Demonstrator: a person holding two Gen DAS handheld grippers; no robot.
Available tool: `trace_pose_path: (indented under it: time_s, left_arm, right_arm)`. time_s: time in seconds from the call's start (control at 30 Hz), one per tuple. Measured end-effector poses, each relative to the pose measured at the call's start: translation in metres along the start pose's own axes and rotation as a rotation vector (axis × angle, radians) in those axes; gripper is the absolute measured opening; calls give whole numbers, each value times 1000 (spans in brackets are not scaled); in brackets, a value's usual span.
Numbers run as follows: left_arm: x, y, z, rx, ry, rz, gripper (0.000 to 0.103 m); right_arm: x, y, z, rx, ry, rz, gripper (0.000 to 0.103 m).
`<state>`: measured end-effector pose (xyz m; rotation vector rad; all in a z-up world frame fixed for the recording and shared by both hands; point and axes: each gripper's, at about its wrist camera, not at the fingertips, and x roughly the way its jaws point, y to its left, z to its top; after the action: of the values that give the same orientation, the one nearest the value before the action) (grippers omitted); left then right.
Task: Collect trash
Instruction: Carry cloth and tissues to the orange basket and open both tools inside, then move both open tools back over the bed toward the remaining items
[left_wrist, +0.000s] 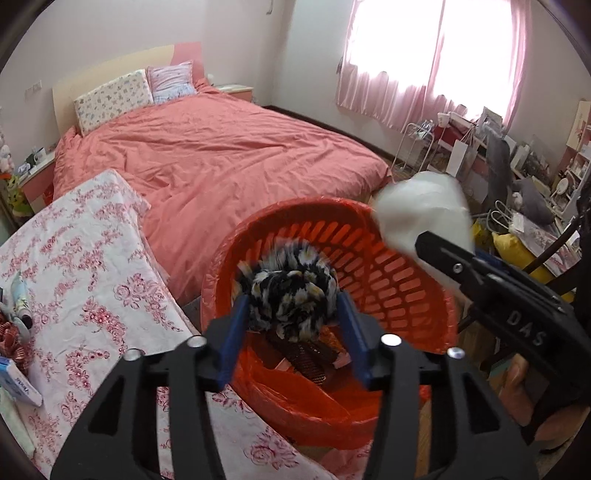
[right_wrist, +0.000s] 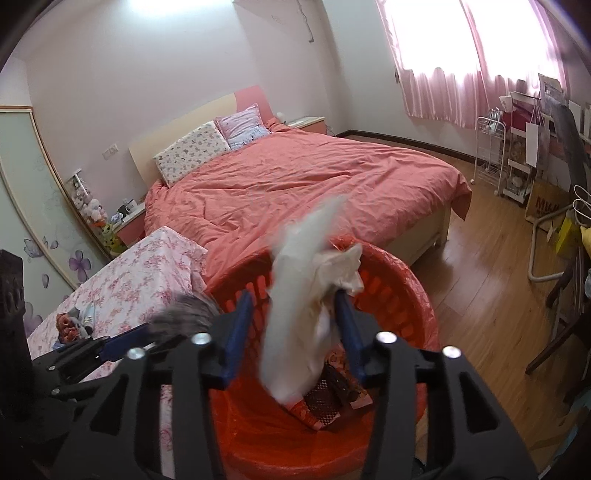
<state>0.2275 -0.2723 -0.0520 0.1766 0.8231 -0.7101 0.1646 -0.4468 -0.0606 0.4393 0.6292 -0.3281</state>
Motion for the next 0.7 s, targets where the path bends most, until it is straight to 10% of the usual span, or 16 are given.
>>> trace_pose_path:
  time_s: [0.37,0.7]
  left_arm:
    - [-37,43,-24,-91,-31,165,84]
    - [-100,133,-70,-261,-53,400,100]
  right_arm:
    - [-20,39,-19,-88,-37,0,93]
    - [-16,151,-58,-292,58,49,99]
